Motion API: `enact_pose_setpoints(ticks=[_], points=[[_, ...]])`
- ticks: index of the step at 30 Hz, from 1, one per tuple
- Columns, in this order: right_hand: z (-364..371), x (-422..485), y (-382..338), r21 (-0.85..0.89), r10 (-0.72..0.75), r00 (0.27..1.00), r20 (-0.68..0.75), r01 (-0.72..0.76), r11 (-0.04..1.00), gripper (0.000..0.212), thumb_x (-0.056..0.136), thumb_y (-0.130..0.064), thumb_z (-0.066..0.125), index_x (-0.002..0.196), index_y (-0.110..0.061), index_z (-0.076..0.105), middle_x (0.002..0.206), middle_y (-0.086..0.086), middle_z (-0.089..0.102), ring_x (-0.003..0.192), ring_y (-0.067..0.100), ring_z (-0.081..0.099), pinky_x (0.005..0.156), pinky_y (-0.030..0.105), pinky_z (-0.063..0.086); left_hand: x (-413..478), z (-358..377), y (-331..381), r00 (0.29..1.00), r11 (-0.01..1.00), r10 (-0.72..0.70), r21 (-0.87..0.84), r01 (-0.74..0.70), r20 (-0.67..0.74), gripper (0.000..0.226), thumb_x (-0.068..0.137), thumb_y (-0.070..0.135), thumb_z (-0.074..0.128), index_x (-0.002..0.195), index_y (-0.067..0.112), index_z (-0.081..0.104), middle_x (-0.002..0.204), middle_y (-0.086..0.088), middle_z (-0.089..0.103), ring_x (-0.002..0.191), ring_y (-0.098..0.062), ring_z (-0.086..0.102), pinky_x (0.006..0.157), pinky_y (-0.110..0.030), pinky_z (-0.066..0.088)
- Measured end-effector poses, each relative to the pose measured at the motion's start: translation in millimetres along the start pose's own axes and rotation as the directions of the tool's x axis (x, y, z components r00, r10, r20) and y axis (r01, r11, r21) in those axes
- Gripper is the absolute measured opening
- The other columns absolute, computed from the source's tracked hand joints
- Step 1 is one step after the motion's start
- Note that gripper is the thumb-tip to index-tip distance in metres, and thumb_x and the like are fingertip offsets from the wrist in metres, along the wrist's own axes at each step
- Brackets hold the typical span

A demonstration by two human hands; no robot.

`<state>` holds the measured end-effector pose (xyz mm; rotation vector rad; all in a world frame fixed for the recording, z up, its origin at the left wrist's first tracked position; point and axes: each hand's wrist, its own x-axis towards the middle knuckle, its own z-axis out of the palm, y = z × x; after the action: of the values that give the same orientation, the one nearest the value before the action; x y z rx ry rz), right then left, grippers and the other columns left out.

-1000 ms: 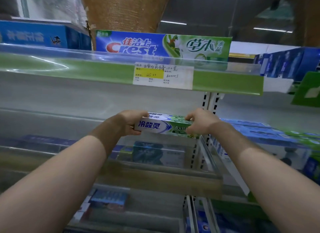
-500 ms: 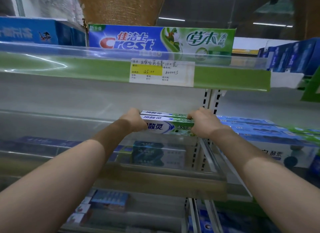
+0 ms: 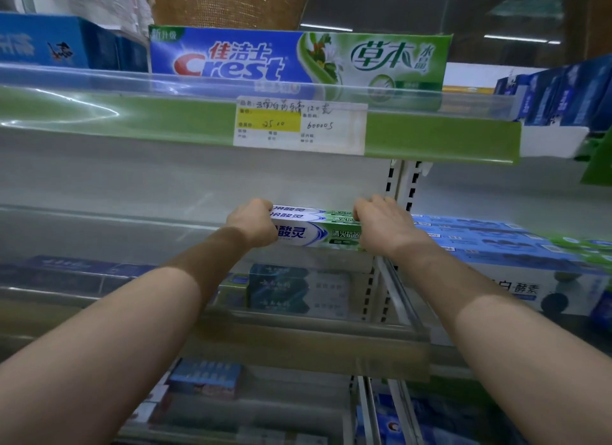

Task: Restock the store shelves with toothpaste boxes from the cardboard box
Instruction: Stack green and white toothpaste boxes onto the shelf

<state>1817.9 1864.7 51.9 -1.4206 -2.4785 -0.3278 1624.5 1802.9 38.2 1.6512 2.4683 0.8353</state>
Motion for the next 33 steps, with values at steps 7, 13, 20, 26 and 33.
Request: enact_pose_setpoints(ticks=[7,13,20,26,33], points=[[-3.6,-1.3,-11.2,-0.055,-0.038,0.999,-0.039,0.036,0.998,0.034,0.088,0.002,0.049,0.118,-0.010,0.058,0.118,0.011,0.054,0.110,0.028,0.051,0.082,0.033,0.042,7.9,3.5,0.7,1.000,0.990,0.015,0.141,-0.015,0.000,0.018,0.087,0.014,0.061,0.105,0.012,0.060,0.091,-0.005,0.061,0.082,-0.024,0.057,0.067,-0.029,0.042],[-6.8,-1.1,-10.2,-0.023,-0.021,0.999,-0.028,0.021,1.000,0.032,0.087,0.000,0.050,0.114,-0.011,0.061,0.116,0.010,0.058,0.106,0.028,0.054,0.073,0.031,0.039,5.4,0.7,1.4,0.999,0.976,0.017,0.217,-0.023,0.030,0.019,0.087,0.021,0.061,0.105,0.015,0.058,0.093,-0.005,0.062,0.083,-0.024,0.059,0.069,-0.031,0.044],[-17.9,-1.9,-34.5,0.332,-0.041,0.999,-0.025,0.047,0.942,0.025,0.091,-0.019,0.055,0.114,-0.021,0.065,0.116,0.003,0.064,0.106,0.024,0.059,0.089,0.037,0.049,-7.3,-14.6,8.5,0.976,0.974,-0.144,-0.199,0.110,-0.164,0.029,0.088,0.016,0.059,0.117,0.012,0.061,0.110,-0.009,0.064,0.101,-0.028,0.061,0.088,-0.033,0.050],[-35.2,-22.3,-83.2,0.798,-0.118,0.991,-0.064,0.122,0.591,0.022,0.091,-0.022,0.054,0.088,-0.010,0.072,0.080,0.008,0.069,0.076,0.020,0.062,0.072,0.030,0.050,-51.5,-32.2,23.6,0.942,0.500,-0.307,-0.865,0.041,-0.133,0.017,0.092,0.005,0.052,0.102,0.013,0.062,0.072,-0.003,0.055,0.059,-0.014,0.049,0.051,-0.022,0.043],[-41.6,-73.5,-128.4,0.987,-0.275,0.957,-0.092,0.125,0.103,0.021,0.089,-0.011,0.058,0.070,-0.009,0.068,0.060,0.002,0.062,0.052,0.004,0.054,0.056,0.020,0.047,-126.3,-44.4,-5.5,0.855,0.079,-0.499,-0.990,-0.119,-0.142,0.020,0.091,0.001,0.049,0.090,0.015,0.063,0.073,-0.009,0.057,0.060,-0.018,0.051,0.056,-0.027,0.043]])
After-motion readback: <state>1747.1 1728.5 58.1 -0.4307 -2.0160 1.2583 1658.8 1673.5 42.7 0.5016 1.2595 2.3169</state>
